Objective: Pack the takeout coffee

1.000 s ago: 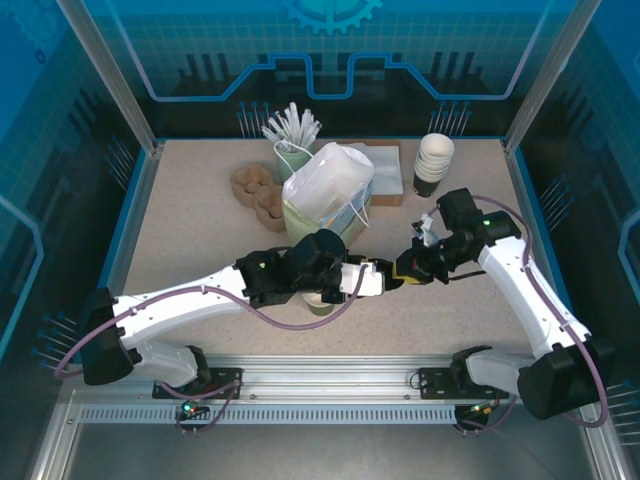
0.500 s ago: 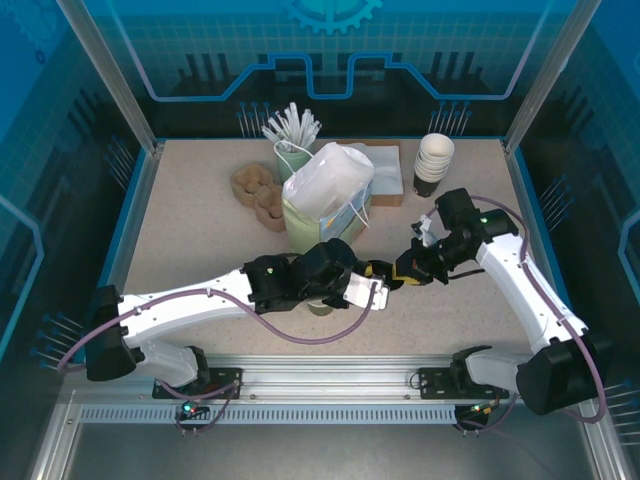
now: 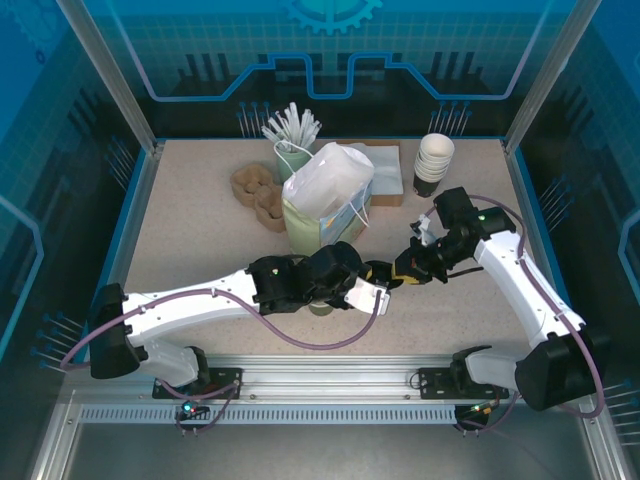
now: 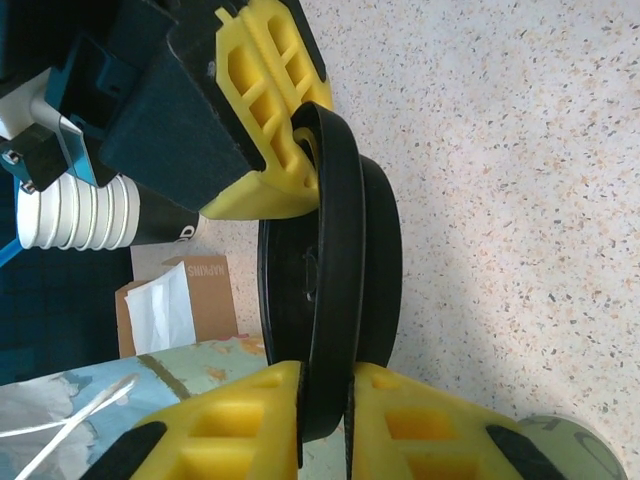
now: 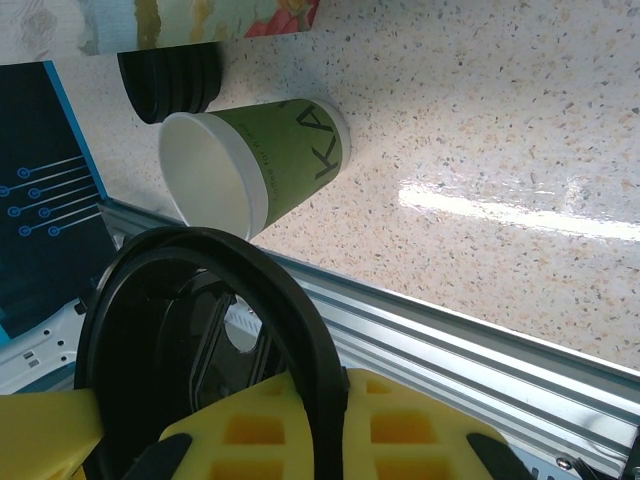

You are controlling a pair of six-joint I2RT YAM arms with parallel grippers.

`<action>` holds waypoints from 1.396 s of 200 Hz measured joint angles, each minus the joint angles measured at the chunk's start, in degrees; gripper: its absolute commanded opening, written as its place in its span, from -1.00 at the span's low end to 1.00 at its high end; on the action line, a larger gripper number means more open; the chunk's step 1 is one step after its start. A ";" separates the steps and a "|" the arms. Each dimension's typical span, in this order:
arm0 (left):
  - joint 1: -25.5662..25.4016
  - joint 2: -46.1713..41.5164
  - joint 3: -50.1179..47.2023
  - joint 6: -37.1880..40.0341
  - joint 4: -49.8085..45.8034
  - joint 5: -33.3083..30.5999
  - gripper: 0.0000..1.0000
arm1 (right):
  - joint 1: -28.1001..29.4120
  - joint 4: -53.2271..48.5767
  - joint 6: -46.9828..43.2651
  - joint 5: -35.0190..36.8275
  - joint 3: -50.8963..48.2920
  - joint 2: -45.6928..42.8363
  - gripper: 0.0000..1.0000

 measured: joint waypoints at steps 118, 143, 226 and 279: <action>0.94 0.35 0.61 -5.73 -0.13 0.76 -0.75 | -0.15 0.31 0.13 -1.20 1.11 -1.09 -0.13; 2.29 0.33 0.57 -8.83 0.39 1.92 -0.74 | -0.72 0.33 0.09 -1.73 1.88 -2.12 0.00; 5.92 -3.32 -2.97 -22.64 1.01 6.29 -0.75 | -4.04 0.74 0.28 -1.46 2.60 -4.46 0.11; 9.22 -9.84 -5.66 -36.44 0.83 10.29 -0.75 | -4.42 2.21 0.70 -1.36 2.32 -6.03 0.10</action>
